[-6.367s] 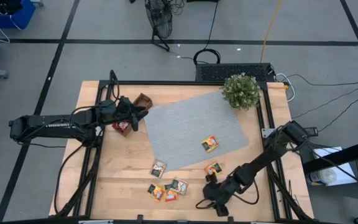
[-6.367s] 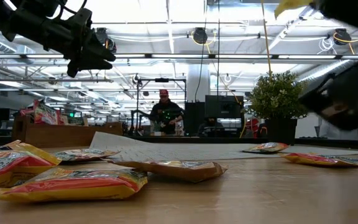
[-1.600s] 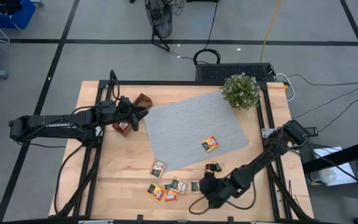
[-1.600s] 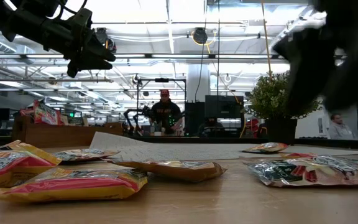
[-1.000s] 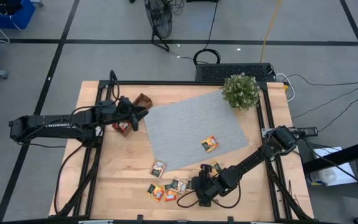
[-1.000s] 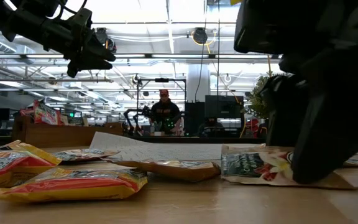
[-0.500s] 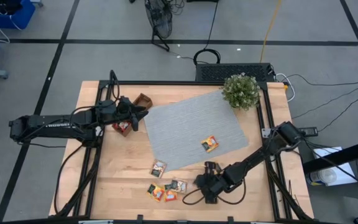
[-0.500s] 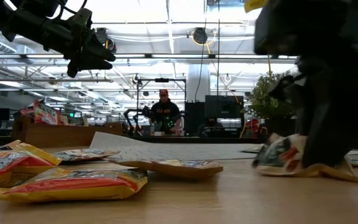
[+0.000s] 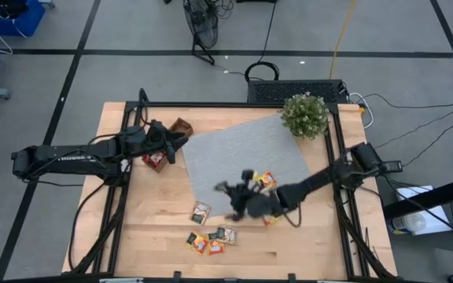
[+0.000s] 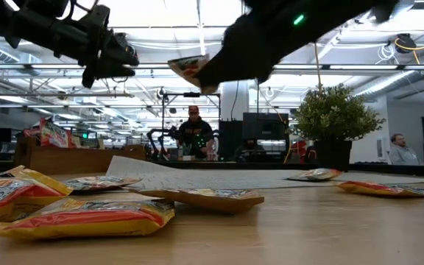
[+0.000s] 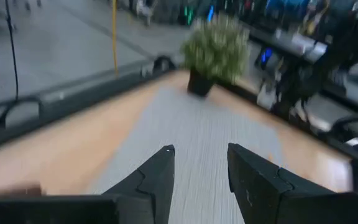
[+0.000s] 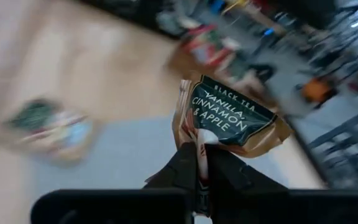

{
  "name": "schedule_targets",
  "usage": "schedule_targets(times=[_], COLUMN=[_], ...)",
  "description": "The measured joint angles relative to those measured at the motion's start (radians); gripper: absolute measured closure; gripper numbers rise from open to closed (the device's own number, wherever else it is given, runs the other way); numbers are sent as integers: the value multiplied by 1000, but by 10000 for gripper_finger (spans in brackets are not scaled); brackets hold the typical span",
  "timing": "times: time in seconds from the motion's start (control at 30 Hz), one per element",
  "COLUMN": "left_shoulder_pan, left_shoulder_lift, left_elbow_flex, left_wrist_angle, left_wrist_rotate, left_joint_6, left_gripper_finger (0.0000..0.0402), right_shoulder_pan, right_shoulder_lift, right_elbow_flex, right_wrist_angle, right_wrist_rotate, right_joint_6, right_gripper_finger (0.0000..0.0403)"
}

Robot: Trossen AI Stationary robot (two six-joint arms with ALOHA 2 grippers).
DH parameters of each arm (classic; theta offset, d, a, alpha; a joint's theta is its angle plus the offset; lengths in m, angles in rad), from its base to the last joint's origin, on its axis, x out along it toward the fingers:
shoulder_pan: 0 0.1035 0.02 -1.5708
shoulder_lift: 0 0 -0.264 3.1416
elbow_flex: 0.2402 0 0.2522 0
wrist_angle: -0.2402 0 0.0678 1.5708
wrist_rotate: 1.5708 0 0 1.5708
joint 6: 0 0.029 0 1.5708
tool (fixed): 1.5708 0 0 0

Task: Pick & Place Tea
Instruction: Put the brown tea bag into the middle section of the wooden organizer

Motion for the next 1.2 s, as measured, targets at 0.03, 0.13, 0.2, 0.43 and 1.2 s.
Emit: schedule_targets(times=[0.03, 0.13, 0.2, 0.43, 1.2], left_shoulder_pan=[0, 0, 0, 1, -21], left_shoulder_lift=[0, 0, 0, 26, 365], left_elbow_flex=[0, 0, 0, 0, 0], left_wrist_angle=[23, 44, 53, 54, 515], left_wrist_rotate=[-11, -15, -15, -47, 161], left_joint_6=[5, -36, -80, -19, 15], left_gripper_finger=[249, 249, 249, 249, 232], right_shoulder_pan=[-30, -124, -187, -358, -446], right_shoulder_lift=[1, 1, 1, 1, -1], right_elbow_flex=[-21, -79, -109, -133, -133], right_wrist_angle=[77, 302, 427, 513, 515], right_wrist_rotate=[-1, -72, -173, -429, -497], right_joint_6=[-47, -134, -145, -92, -179], right_gripper_finger=[392, 390, 384, 392, 385])
